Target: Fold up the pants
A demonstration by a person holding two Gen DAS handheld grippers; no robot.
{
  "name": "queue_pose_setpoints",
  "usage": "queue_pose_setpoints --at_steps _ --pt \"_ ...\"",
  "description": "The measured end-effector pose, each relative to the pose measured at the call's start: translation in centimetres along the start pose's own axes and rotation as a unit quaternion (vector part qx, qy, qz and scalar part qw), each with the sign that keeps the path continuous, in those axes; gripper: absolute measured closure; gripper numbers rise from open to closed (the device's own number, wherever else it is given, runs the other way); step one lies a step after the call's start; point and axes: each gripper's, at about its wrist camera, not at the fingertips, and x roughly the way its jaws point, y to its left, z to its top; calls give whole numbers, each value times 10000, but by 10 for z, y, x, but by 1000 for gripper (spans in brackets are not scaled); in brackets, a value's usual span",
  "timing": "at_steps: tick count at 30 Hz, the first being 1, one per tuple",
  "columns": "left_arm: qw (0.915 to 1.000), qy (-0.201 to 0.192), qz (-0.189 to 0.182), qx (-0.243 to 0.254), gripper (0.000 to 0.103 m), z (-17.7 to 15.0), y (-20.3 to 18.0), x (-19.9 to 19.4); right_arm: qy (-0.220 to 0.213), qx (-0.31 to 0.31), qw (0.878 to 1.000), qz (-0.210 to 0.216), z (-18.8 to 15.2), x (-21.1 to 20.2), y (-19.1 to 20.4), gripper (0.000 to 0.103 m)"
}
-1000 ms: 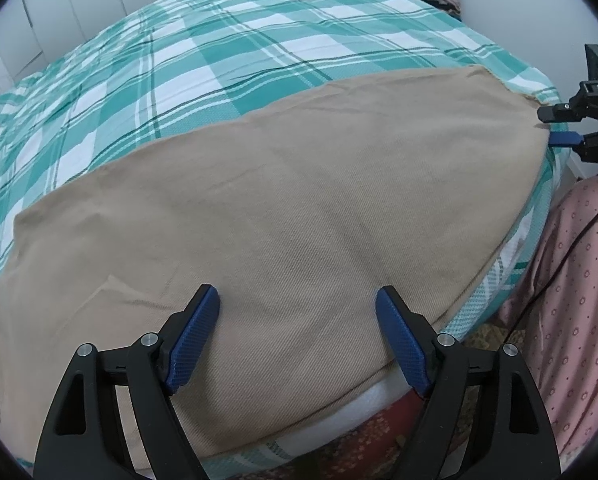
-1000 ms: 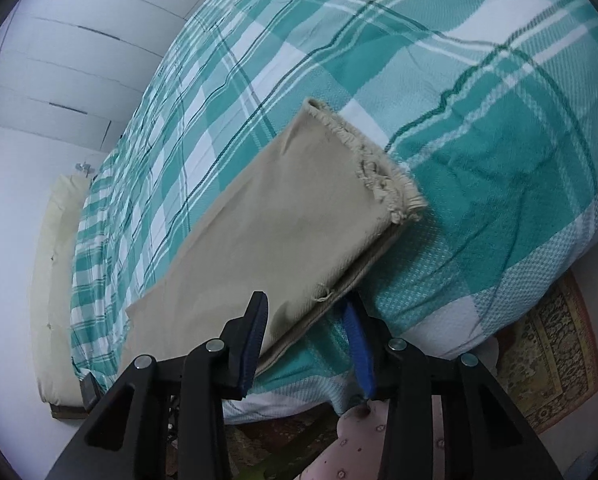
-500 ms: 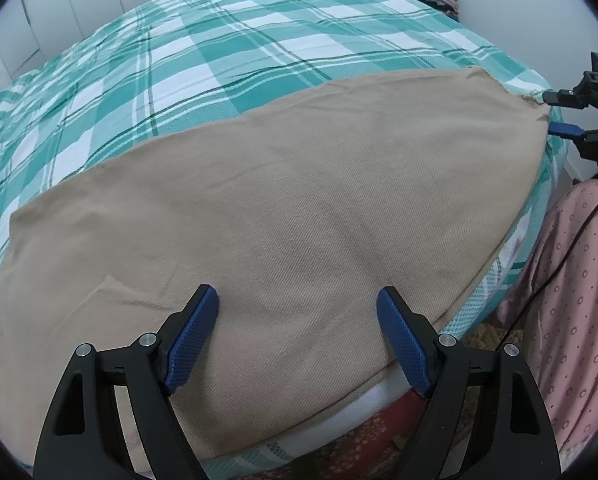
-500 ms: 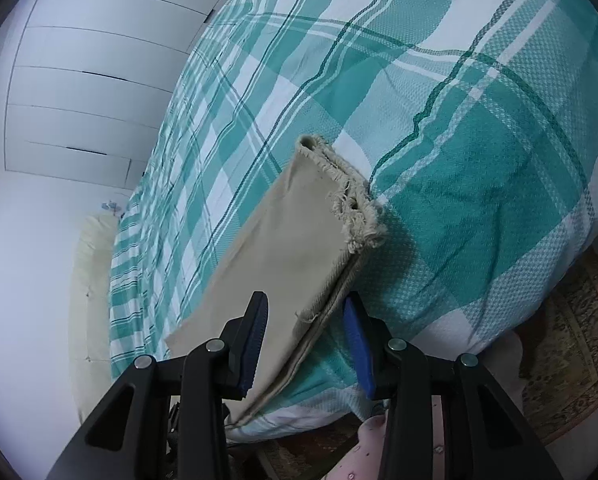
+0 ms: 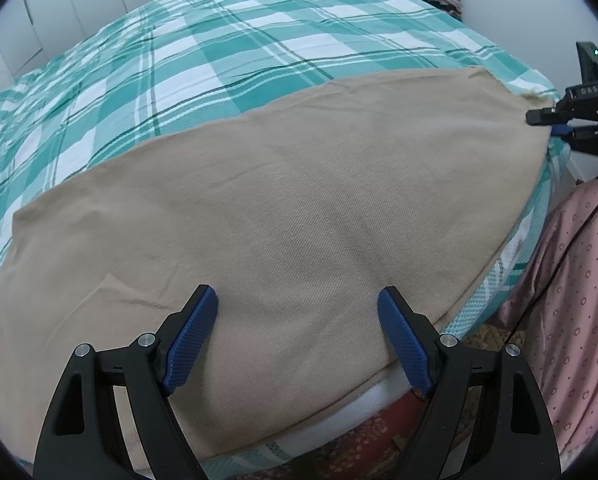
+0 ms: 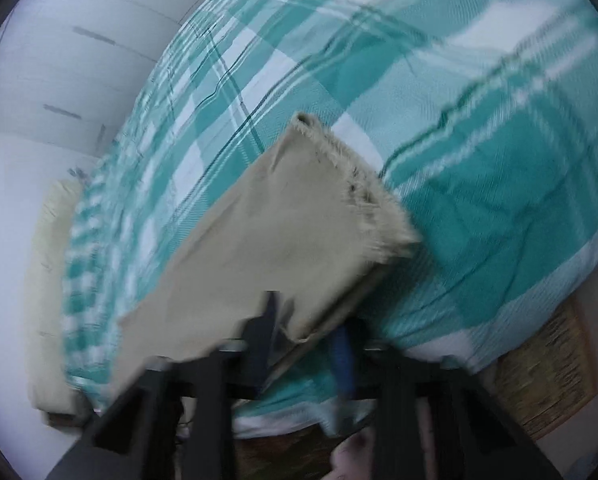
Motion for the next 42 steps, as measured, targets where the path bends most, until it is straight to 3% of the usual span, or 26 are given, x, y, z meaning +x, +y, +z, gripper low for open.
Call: queue_pose_setpoints --at_steps 5,8,10,13,17,20,23,25,26,27,29,32,34,36,38,41,42 --pt "9995 144 -265 -102 17 1 14 -11 -630 -496 9968 -32 -7 -28 28 95" --pt "9970 66 -478 -606 17 -4 50 -34 -1106 -1089 9878 104 -16 -61 68 95" --pt "9934 -12 -455 -1051 17 -13 84 -48 -1351 -1724 9755 197 -26 -84 110 95" --pt "9838 -166 -259 -1767 17 -32 141 -69 -1596 -2780 9466 341 -50 -111 184 95" --pt "9629 -377 10 -2671 17 -67 205 -92 -1628 -3972 9008 651 -91 -120 278 95" --pt "9439 -493 145 -3261 17 -96 243 -103 -1299 -4769 8620 1126 -140 -98 348 95" --pt "9226 -545 304 -3808 17 -126 278 -107 -771 -5032 8453 1621 -179 -59 389 93" --pt "9108 -555 453 -4065 17 -143 292 -108 35 -4991 8396 2143 -209 -14 410 80" --pt "9034 -544 522 -4222 17 -154 299 -108 422 -4946 8367 2312 -220 2 413 61" --pt "8945 -538 542 -4404 17 -166 308 -108 582 -4906 8362 2382 -227 11 412 59" --pt "8806 -610 473 -4676 17 -184 320 -111 584 -4817 8398 2437 -229 17 400 59" --pt "8699 -789 382 -4853 17 -198 328 -116 175 -4500 8708 1972 -203 20 368 59" --pt "8709 -810 443 -4827 17 -194 327 -116 -208 -4216 8990 1167 -177 31 330 59" --pt "8784 -842 453 -4682 17 -185 318 -115 -208 -4066 9110 658 -163 47 301 61" --pt "8917 -896 354 -4422 17 -167 303 -113 58 -3957 9169 525 -163 68 280 65" --pt "9213 -905 222 -3776 17 -131 272 -108 612 -3971 9153 293 -184 114 255 65" --pt "9319 -877 163 -3515 17 -116 258 -104 557 -4034 9133 93 -192 124 245 65"
